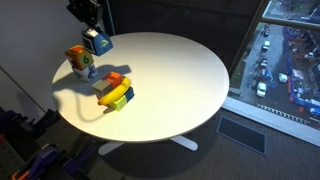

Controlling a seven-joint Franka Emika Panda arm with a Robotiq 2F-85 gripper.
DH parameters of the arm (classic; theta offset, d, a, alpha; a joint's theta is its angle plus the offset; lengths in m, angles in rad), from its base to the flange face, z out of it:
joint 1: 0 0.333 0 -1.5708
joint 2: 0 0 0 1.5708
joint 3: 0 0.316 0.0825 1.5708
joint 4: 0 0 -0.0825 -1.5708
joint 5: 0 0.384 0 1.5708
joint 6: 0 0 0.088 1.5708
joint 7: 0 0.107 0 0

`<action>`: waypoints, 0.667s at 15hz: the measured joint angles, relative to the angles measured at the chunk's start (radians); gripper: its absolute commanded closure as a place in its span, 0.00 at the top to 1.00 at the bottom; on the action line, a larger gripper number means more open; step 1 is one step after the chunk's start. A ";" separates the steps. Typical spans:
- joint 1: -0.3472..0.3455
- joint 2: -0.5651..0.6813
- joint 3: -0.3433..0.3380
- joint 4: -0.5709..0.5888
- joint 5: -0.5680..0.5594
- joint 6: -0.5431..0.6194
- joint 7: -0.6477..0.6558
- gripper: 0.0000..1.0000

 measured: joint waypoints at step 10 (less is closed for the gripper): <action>0.064 -0.001 0.063 0.074 -0.032 -0.132 0.000 0.05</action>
